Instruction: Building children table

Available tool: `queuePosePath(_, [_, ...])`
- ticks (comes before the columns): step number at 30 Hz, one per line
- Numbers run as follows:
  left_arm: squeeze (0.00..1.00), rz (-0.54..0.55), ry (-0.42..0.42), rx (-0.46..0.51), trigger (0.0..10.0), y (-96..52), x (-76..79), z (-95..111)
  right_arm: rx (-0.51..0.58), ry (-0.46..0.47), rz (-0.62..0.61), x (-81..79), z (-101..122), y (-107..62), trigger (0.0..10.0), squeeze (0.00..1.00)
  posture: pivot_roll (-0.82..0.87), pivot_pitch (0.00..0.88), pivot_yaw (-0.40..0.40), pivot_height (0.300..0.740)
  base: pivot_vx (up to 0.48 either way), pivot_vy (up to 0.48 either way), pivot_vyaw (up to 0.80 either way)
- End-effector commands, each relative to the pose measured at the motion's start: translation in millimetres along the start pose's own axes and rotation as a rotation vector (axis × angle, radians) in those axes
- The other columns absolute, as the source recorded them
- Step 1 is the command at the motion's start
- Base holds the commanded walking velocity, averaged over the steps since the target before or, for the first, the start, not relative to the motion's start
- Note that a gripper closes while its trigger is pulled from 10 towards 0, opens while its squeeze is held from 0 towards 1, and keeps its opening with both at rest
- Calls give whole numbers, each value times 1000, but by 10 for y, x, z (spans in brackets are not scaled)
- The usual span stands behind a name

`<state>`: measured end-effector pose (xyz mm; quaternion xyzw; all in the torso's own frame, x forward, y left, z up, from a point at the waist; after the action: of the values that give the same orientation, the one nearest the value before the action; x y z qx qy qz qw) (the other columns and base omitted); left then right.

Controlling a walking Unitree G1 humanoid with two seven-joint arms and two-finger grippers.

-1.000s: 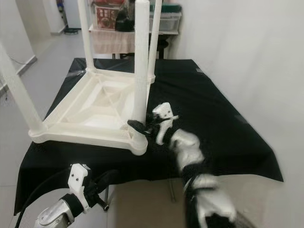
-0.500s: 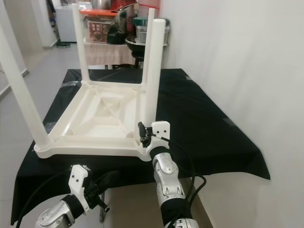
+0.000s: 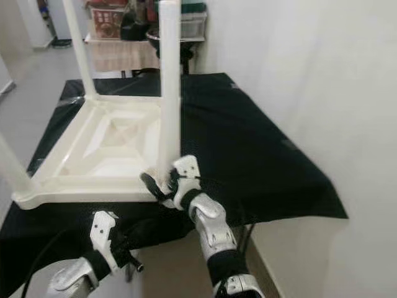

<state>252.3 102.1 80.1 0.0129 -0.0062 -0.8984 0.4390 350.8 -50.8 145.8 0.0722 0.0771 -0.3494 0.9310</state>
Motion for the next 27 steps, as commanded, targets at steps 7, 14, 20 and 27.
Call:
queuePosePath(7, [0, 9, 3, -19, 10000, 18, -25, -53, -137, -65, 487, -59, 260, -19, 10000, 0, 70, 0, -85, 740, 0, 0, 0])
queuePosePath(14, [0, 9, 4, -21, 10000, 20, -36, -59, -186, -53, 504, 44, 341, 44, 6275, 0, 85, 0, -86, 740, 0, 0, 0])
queuePosePath(20, [0, 9, 5, -25, 10000, 7, -38, -63, -171, -9, 419, 143, 312, 40, 0, 0, 93, 0, -84, 740, 0, 0, 0])
queuePosePath(27, [0, 9, 2, -21, 10000, -4, -18, -57, -128, 23, 279, 374, 204, -195, 0, 0, 85, 0, -82, 740, 0, 0, 0])
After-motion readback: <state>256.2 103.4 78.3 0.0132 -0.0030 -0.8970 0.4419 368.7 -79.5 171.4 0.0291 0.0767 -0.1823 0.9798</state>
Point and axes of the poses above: a point about 5 cm out from each wrist's last joint towards the gripper, its own y axis pointing out of the wrist towards the gripper, its own z axis along the axis of the wrist's last joint, x = y × z, the point moved 2 cm from there along y, pointing out of the wrist towards the gripper, and after that the axes turned 12 degrees about y, right-handed, at the moved point
